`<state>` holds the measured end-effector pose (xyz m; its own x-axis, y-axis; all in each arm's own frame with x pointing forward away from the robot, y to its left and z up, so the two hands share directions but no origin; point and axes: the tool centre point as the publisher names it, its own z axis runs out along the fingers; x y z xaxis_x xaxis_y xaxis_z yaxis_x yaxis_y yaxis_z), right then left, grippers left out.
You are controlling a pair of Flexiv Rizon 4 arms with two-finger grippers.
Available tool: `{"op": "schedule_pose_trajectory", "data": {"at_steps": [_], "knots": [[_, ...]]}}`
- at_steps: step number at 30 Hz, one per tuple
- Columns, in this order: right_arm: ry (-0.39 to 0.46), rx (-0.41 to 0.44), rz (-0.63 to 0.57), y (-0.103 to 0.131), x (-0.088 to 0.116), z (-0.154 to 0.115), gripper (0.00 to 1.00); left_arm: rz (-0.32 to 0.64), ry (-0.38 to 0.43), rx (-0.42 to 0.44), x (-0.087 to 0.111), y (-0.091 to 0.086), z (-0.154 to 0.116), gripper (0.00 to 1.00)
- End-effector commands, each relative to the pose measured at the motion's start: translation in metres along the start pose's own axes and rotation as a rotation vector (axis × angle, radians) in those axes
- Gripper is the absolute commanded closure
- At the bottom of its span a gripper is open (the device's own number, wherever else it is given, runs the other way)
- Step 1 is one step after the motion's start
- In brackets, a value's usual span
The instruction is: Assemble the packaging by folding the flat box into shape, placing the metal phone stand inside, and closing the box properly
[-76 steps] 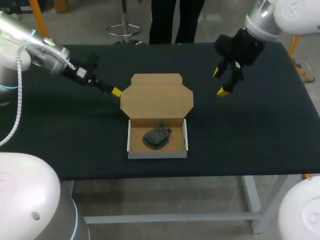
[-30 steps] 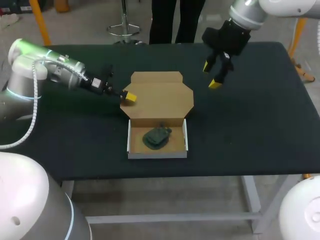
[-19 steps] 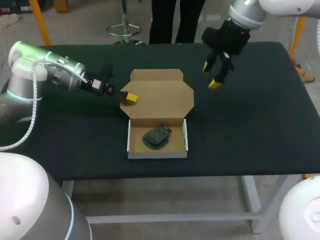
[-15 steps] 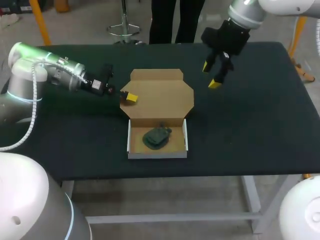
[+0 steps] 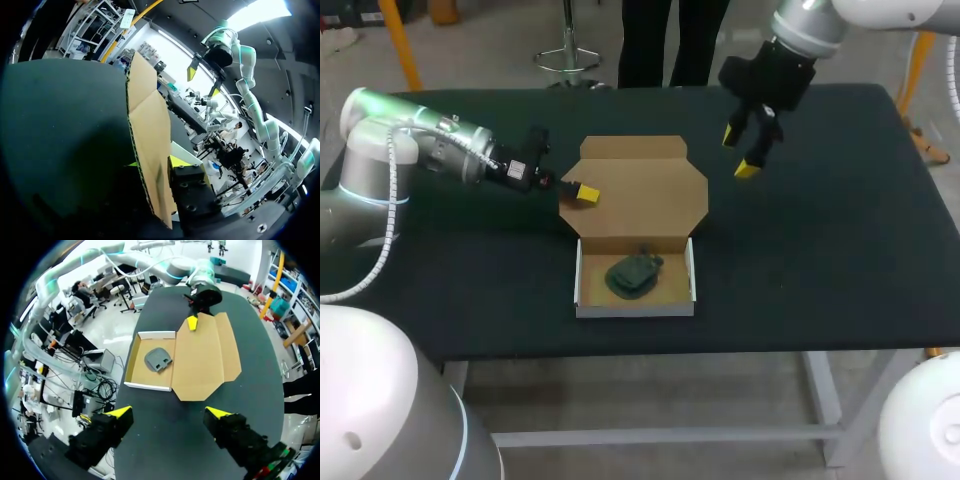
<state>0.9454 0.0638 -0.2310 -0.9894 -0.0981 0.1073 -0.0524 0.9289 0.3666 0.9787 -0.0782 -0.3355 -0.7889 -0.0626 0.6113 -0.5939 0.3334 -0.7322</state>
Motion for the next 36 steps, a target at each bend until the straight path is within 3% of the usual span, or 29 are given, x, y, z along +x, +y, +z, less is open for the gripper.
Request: {"op": "schedule_pose_trajectory", "data": {"at_steps": [1, 27, 29, 30, 36], "knots": [[0.010, 0.006, 0.000, 0.0019, -0.0017, -0.0013, 0.00, 0.008, 0.000, 0.005, 0.0009, -0.0002, 0.0000, 0.79], [0.036, 0.021, 0.001, 0.0037, -0.0020, 0.0019, 0.00, 0.109, 0.010, -0.003, 0.0018, -0.0048, 0.0028, 0.85], [0.037, 0.022, 0.001, 0.0038, -0.0021, 0.0020, 0.00, 0.116, 0.010, -0.003, 0.0022, -0.0051, 0.0030, 0.92], [0.038, 0.023, 0.001, 0.0038, -0.0021, 0.0020, 0.00, 0.121, 0.012, -0.003, 0.0025, -0.0052, 0.0030, 1.00], [0.041, 0.026, 0.002, 0.0043, -0.0021, 0.0024, 0.00, 0.169, 0.017, -0.003, 0.0061, -0.0041, 0.0025, 1.00]]}}
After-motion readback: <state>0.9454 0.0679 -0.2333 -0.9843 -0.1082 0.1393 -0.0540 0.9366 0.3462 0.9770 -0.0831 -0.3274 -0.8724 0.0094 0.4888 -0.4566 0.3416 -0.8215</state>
